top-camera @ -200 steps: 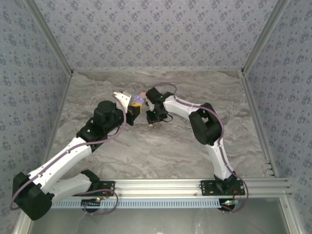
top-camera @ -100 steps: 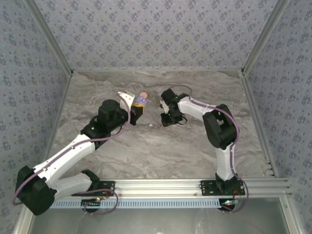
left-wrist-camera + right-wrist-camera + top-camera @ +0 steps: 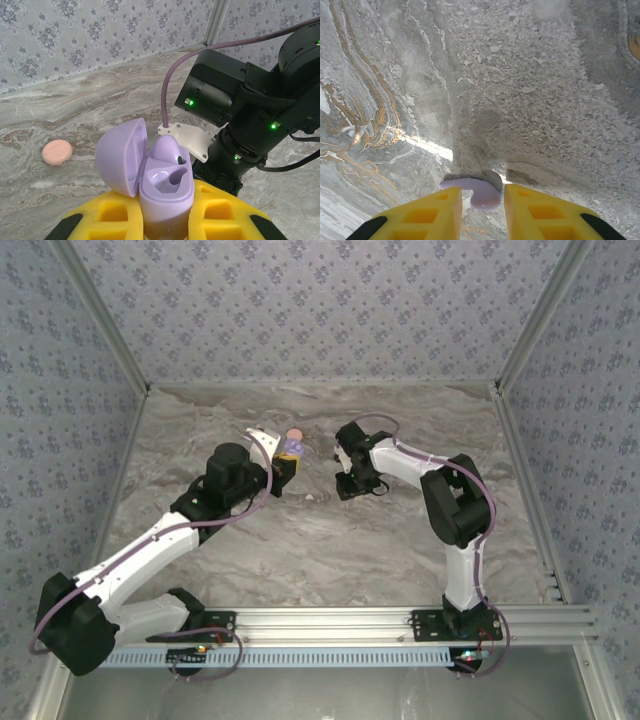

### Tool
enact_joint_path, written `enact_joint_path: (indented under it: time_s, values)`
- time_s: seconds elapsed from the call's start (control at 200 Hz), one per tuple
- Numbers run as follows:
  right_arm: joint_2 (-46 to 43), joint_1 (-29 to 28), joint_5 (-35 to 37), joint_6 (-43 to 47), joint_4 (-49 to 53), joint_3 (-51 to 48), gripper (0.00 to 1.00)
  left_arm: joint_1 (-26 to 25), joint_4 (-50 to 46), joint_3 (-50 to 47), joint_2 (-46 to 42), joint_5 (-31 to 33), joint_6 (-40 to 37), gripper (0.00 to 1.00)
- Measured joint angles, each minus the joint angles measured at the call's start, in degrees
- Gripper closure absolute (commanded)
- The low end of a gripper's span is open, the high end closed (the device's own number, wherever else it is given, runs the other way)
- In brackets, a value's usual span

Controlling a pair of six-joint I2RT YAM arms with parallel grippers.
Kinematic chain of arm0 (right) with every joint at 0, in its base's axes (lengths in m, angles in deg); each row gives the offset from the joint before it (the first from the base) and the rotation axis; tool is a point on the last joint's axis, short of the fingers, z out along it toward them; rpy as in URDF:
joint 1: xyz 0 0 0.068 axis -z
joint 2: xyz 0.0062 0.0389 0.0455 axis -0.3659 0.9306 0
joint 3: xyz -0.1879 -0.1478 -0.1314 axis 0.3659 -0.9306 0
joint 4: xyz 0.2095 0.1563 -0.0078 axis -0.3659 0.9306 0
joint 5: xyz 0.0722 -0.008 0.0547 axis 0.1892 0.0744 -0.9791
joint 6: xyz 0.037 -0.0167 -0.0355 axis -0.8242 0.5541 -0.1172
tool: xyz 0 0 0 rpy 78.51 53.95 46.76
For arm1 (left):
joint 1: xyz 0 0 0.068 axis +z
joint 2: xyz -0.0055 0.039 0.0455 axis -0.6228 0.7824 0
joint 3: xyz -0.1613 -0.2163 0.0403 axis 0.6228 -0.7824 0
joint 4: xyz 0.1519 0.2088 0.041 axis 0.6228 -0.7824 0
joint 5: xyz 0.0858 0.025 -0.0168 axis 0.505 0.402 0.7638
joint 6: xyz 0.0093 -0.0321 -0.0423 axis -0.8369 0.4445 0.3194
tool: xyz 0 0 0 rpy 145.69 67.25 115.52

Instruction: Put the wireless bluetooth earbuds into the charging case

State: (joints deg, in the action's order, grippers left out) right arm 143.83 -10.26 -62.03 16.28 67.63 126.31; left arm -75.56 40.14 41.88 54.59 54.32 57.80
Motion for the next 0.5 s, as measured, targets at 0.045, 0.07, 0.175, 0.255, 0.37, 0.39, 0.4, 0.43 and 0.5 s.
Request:
enact_joint_path:
  time_s: [0.045, 0.07, 0.175, 0.255, 0.37, 0.39, 0.4, 0.43, 0.5]
  values:
    - [0.0, 0.0, 0.0, 0.0, 0.1, 0.0, 0.69, 0.0, 0.1, 0.1, 0.2, 0.0, 0.0, 0.87]
    - [0.0, 0.0, 0.0, 0.0, 0.2, 0.0, 0.69, 0.0, 0.2, 0.1, 0.2, -0.1, 0.0, 0.87]
    - [-0.8, 0.0, 0.0, 0.0, 0.5, 0.0, 0.68, 0.0, 0.2, 0.1, 0.2, -0.2, 0.0, 0.87]
    - [-2.4, 0.0, 0.0, 0.0, 0.7, 0.0, 0.69, -0.1, 0.2, 0.1, 0.2, -0.2, 0.0, 0.87]
    - [-5.0, 0.0, -1.1, 0.0, 0.8, 0.0, 0.74, -0.1, 0.2, 0.1, 0.2, -0.2, 0.0, 0.87]
    - [-5.3, 0.0, -1.4, 0.0, 0.8, 0.0, 0.76, -0.1, 0.2, 0.1, 0.2, -0.2, 0.0, 0.87]
    - [-5.4, 0.0, -1.5, 0.0, 0.8, 0.0, 0.76, -0.1, 0.2, 0.1, 0.2, -0.2, 0.0, 0.87]
    - [-5.6, 0.0, -1.9, 0.0, 0.8, 0.0, 0.78, -0.1, 0.2, 0.1, 0.2, -0.2, 0.0, 0.87]
    - [-5.7, 0.0, -3.0, 0.1, 0.8, -0.1, 0.82, -0.1, 0.2, 0.1, 0.2, -0.2, 0.2, 0.87]
